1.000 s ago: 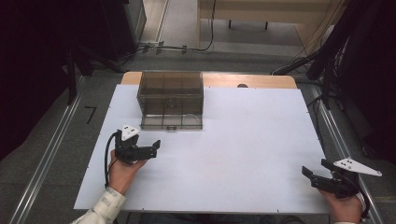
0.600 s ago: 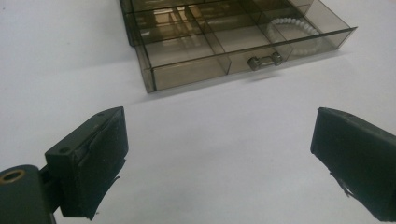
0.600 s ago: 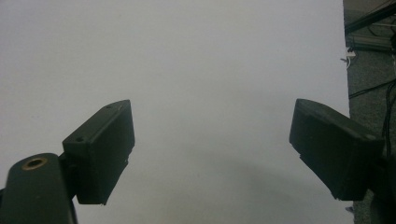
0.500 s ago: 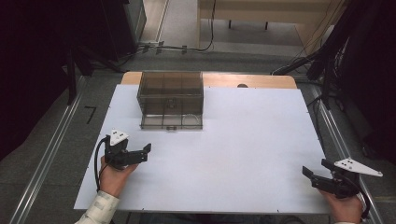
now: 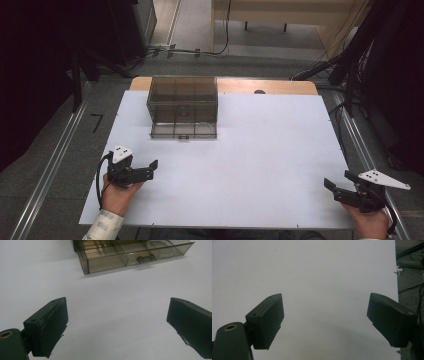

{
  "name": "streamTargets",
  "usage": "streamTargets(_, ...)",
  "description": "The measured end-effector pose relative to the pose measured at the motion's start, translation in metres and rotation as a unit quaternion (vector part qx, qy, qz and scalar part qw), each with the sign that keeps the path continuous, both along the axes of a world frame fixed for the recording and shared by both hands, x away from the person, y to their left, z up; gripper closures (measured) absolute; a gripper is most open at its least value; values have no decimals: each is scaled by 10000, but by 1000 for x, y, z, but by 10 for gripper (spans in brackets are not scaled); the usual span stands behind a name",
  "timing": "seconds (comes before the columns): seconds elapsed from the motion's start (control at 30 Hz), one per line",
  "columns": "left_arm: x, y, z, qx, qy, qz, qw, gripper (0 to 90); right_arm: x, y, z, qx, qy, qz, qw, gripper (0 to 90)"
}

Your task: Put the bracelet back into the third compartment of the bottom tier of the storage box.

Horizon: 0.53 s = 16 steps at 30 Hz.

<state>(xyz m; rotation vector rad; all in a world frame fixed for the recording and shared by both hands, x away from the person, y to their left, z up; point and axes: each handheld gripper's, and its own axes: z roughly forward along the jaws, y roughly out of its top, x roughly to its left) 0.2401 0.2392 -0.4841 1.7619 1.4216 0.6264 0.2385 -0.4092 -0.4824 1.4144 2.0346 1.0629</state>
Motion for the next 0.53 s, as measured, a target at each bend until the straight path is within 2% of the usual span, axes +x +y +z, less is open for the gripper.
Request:
streamTargets(0.33, -10, 19, -2, -203, -36, 165, 9997, 39, 0, 0, -1, 8, 10, -8, 10000, 127)
streamTargets(0.53, -14, 24, -6, -160, 6, 120, 9998, 29, 1, 0, -1, -23, 27, 21, 10000, 127)
